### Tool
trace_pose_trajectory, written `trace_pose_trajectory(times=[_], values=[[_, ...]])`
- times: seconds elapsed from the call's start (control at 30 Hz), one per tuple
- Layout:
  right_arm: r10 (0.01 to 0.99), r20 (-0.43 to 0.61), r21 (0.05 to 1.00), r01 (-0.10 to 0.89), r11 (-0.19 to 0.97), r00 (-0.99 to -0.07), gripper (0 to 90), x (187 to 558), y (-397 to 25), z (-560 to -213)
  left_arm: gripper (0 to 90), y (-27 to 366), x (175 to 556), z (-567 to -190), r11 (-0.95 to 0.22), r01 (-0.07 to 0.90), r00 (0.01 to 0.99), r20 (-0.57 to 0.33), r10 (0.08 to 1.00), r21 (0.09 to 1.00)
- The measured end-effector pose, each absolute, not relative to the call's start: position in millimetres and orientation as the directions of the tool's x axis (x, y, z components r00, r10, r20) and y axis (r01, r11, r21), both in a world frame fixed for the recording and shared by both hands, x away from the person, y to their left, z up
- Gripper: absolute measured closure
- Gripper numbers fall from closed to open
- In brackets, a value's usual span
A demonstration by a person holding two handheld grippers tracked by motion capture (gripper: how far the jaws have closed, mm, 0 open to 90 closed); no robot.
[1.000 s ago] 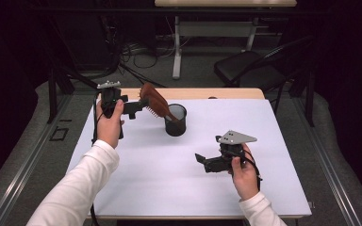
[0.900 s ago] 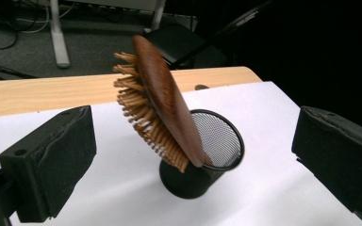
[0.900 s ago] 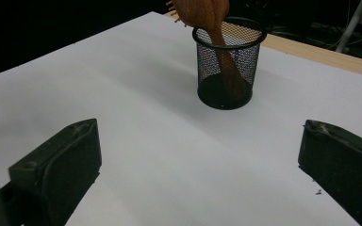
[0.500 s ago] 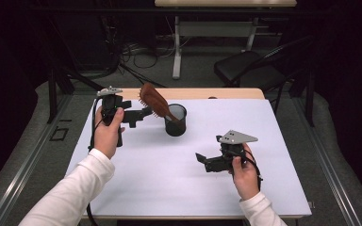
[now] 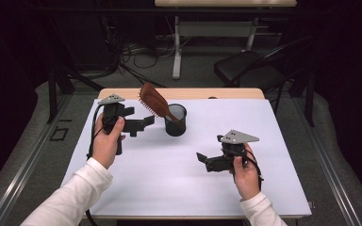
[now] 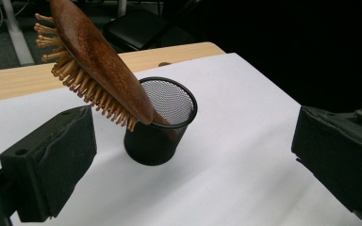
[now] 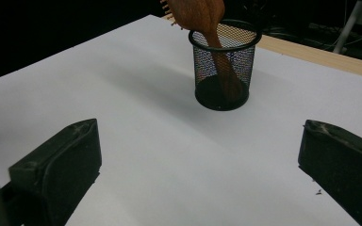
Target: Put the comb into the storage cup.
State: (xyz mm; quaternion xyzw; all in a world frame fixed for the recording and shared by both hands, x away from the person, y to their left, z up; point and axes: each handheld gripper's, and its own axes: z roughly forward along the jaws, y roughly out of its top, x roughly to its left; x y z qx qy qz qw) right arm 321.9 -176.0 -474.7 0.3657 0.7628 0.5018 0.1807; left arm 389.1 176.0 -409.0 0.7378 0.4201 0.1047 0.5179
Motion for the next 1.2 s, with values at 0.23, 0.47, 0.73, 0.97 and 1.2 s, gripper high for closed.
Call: trace_pose_trajectory(times=[0.23,0.47,0.73,0.97,1.2], values=[[0.742,0.097,0.898,0.38,0.222,-0.663,0.0,322,-178,-474,1.2,174,375,-415,-0.122,0.503,0.652,-0.283,0.703,0.856],[0.743,0.094,0.896,0.381,0.227,-0.662,0.0,320,-177,-473,1.2,179,366,-426,-0.142,0.477,0.666,-0.252,0.702,0.867],[0.743,0.087,0.894,0.381,0.236,-0.664,0.0,317,-175,-474,1.2,188,353,-438,-0.129,0.465,0.676,-0.257,0.691,0.876],[0.744,0.082,0.892,0.382,0.242,-0.664,0.0,312,-174,-475,1.1,198,337,-449,-0.117,0.45,0.68,-0.255,0.687,0.885],[0.746,0.073,0.887,0.385,0.255,-0.662,0.0,306,-178,-478,0.5,208,327,-464,-0.072,0.451,0.669,-0.283,0.688,0.89]])
